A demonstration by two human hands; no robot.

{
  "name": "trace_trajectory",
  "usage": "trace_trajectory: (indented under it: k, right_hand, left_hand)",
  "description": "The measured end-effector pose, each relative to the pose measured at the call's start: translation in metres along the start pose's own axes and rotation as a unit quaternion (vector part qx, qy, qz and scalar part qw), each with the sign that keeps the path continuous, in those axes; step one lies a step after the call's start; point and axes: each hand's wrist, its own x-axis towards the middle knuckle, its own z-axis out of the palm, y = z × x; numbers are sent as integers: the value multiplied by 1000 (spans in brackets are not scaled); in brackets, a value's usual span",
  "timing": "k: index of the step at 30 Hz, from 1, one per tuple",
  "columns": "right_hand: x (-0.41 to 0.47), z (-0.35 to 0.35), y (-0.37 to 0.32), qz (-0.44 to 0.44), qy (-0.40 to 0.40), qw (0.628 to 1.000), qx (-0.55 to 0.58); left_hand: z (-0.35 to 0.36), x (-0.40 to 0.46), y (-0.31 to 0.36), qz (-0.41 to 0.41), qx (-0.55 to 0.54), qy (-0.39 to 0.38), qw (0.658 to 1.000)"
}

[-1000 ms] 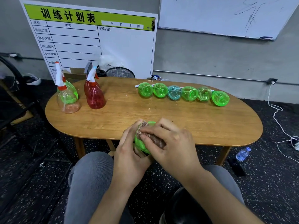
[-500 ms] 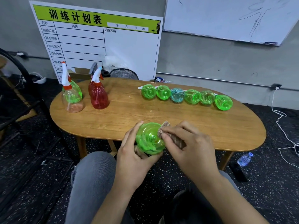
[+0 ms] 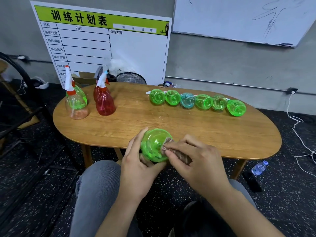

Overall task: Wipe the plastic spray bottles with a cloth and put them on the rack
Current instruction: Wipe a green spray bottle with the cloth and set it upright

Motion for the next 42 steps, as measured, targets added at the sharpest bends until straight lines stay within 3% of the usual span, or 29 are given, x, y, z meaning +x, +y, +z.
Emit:
trace_trajectory:
  k: [7, 16, 22, 29, 35, 42]
  right_hand:
    - [15, -6, 3, 21, 37, 999, -33]
    - [4, 6, -3, -34, -12, 999, 11]
    - [8, -3, 4, 5, 30, 1000, -4]
    - [10, 4, -4, -15, 30, 999, 7]
    - [10, 2, 1, 91, 79, 987, 110]
    - [15, 4, 11, 162, 67, 969, 175]
  left_hand:
    - [9, -7, 3, 10, 12, -25, 1000]
    - [2, -3, -1, 3, -20, -14, 1000]
    - [4, -5, 7, -8, -32, -14, 999]
    - [2, -5, 6, -6, -23, -25, 999]
    - [3, -6, 16, -17, -65, -24, 997]
    - [8, -6, 8, -24, -154, -66, 986]
